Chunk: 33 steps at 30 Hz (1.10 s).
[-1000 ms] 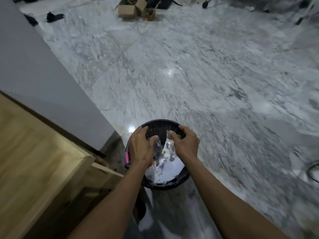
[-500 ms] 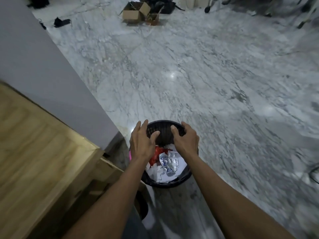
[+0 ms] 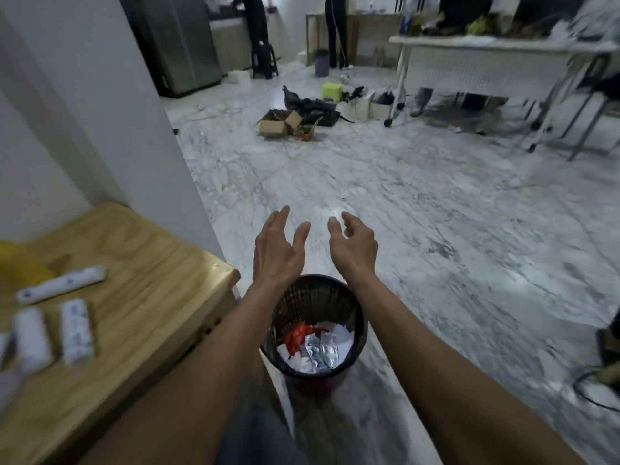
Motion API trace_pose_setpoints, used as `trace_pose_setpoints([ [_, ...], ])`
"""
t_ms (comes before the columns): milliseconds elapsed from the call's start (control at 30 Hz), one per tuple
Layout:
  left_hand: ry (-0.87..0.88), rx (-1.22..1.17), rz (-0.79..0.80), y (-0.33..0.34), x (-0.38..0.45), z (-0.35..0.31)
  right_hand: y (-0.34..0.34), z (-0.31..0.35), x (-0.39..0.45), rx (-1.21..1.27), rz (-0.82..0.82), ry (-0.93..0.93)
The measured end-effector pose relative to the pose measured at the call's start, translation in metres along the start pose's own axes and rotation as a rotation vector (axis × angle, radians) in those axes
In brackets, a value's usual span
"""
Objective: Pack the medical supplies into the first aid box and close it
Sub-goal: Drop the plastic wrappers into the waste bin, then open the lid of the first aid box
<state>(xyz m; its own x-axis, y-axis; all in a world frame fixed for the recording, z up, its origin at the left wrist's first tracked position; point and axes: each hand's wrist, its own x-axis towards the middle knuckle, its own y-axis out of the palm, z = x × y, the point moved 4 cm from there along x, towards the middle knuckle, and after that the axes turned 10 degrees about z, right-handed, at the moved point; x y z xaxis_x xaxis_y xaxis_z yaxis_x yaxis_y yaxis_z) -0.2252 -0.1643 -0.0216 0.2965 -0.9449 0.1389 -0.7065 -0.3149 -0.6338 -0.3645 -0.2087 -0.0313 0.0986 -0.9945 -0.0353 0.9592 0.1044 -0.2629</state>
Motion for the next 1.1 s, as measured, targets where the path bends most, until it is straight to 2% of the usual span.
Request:
trace_pose_setpoints([
  [167,0.087,0.026,-0.131,-0.062,-0.028,-0.041,-0.005,0.072,-0.039,0.055,0.048,-0.144],
  [400,0.09,0.076,-0.336,-0.154,-0.083,-0.045,0.026,0.146,-0.098,0.091,0.182,-0.294],
  [900,-0.158,0.221,-0.668,-0.294,-0.24,0.03,0.182,0.178,-0.21,0.063,0.755,-0.447],
  [1100,-0.28,0.222,-0.786,-0.332,-0.293,0.076,0.241,0.187,-0.253,0.092,0.909,-0.508],
])
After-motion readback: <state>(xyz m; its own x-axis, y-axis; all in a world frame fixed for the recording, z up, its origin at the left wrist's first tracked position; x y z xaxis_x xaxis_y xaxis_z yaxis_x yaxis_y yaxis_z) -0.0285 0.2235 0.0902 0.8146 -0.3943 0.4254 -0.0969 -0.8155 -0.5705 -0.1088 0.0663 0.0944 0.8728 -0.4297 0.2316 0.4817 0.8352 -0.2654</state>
